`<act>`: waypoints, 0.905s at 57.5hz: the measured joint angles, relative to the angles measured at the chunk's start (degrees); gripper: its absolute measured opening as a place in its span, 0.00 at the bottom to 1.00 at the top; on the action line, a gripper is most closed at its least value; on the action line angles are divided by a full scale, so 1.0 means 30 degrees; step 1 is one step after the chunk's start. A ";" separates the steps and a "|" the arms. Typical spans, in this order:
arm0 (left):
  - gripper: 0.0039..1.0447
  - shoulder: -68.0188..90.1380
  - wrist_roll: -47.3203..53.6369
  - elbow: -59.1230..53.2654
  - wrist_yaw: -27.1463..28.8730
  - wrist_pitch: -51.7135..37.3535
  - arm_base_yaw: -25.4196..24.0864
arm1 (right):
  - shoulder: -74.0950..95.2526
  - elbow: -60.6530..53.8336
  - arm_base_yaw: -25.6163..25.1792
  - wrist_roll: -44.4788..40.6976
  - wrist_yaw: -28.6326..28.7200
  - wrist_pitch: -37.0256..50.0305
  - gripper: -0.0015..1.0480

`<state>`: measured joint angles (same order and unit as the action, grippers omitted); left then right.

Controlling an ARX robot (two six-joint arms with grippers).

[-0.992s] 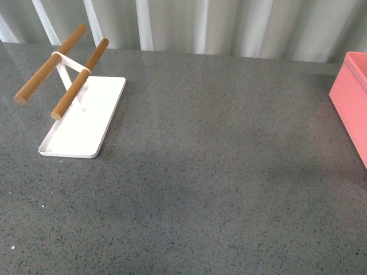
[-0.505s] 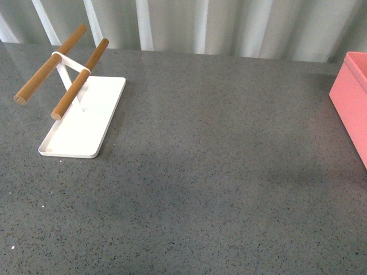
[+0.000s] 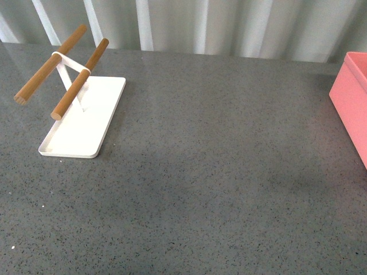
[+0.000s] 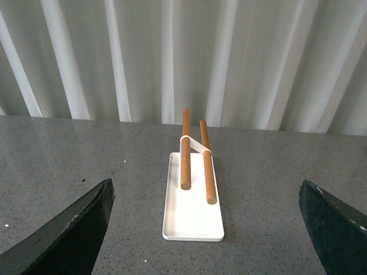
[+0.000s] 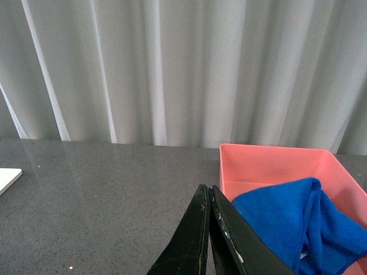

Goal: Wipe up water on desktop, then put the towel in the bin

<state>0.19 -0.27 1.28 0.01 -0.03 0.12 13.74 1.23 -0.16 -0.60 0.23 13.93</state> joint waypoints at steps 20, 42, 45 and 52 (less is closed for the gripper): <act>0.94 0.0000 0.0000 0.0000 0.0000 0.0000 0.0000 | -0.2892 0.0007 0.0000 0.0007 -0.0007 -0.3439 0.03; 0.94 -0.0022 0.0000 0.0000 0.0000 0.0000 0.0000 | -0.4495 0.0000 0.0000 0.0007 -0.0036 -0.4619 0.13; 0.94 -0.0022 0.0000 0.0000 0.0000 0.0000 0.0000 | -0.4495 0.0000 0.0000 0.0007 -0.0036 -0.4619 0.25; 0.94 -0.0022 0.0000 0.0000 0.0000 0.0000 0.0000 | -0.4495 0.0000 0.0000 0.0007 -0.0051 -0.4626 0.47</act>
<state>0.12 -0.27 1.28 0.01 -0.03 0.12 0.25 1.23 -0.16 -0.58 0.08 0.05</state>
